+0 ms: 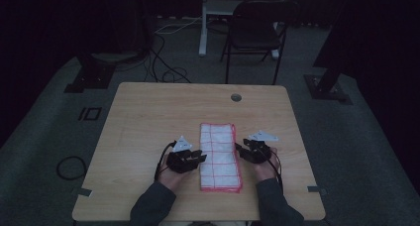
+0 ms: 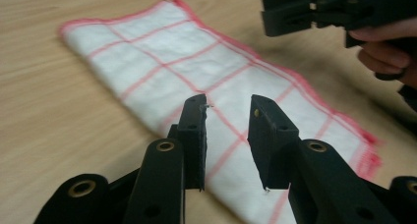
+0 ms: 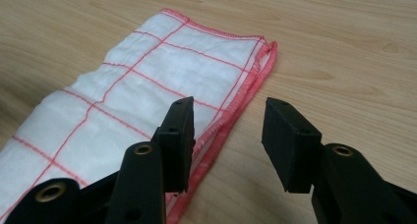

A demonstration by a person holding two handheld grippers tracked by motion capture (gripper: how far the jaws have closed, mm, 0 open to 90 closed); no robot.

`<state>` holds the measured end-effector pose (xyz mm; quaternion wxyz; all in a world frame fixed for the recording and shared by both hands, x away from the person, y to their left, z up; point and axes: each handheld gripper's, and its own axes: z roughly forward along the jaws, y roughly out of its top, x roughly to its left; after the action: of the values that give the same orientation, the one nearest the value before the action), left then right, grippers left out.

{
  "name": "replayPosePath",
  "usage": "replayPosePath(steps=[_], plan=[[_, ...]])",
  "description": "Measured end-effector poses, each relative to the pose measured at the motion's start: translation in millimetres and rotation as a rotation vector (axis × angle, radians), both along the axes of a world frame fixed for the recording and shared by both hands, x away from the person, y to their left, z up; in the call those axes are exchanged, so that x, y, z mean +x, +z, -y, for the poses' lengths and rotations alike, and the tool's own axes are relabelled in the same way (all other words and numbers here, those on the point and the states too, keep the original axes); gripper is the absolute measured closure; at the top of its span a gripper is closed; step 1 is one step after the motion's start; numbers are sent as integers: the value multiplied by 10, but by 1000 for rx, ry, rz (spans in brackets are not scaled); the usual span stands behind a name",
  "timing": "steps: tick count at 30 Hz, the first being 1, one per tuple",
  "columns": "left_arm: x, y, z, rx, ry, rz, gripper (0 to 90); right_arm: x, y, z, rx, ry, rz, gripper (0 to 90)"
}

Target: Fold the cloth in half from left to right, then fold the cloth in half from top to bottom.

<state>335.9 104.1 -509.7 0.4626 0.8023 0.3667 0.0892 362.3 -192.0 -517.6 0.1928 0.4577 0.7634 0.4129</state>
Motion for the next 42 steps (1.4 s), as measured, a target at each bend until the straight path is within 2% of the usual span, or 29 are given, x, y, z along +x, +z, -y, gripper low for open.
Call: replayPosePath(steps=[3, 7, 12, 19, 25, 31, 36, 42], plan=[[74, -5, -46, 20, 20, 12, 675, 43, -8, -29, -4, 6, -7, 583], [152, -4, -85, 24, 38, 20, 675, 76, -16, -47, -11, 8, -6, 590], [287, 3, -89, 37, 58, 29, 673, 122, -53, -24, -6, -4, -25, 589], [467, -60, -27, 71, 87, 23, 665, 173, -58, -41, -28, 17, -50, 554], [632, -41, 34, 74, 117, 28, 642, 274, -15, -52, -34, 12, -56, 529], [726, -41, 72, 73, 137, 38, 619, 343, -16, -89, -45, 12, -49, 521], [812, -86, 139, 80, 159, 30, 609, 474, -25, -137, -47, 12, -53, 544], [901, -136, 199, 99, 191, 13, 599, 611, -55, -171, -48, -16, -71, 541]])
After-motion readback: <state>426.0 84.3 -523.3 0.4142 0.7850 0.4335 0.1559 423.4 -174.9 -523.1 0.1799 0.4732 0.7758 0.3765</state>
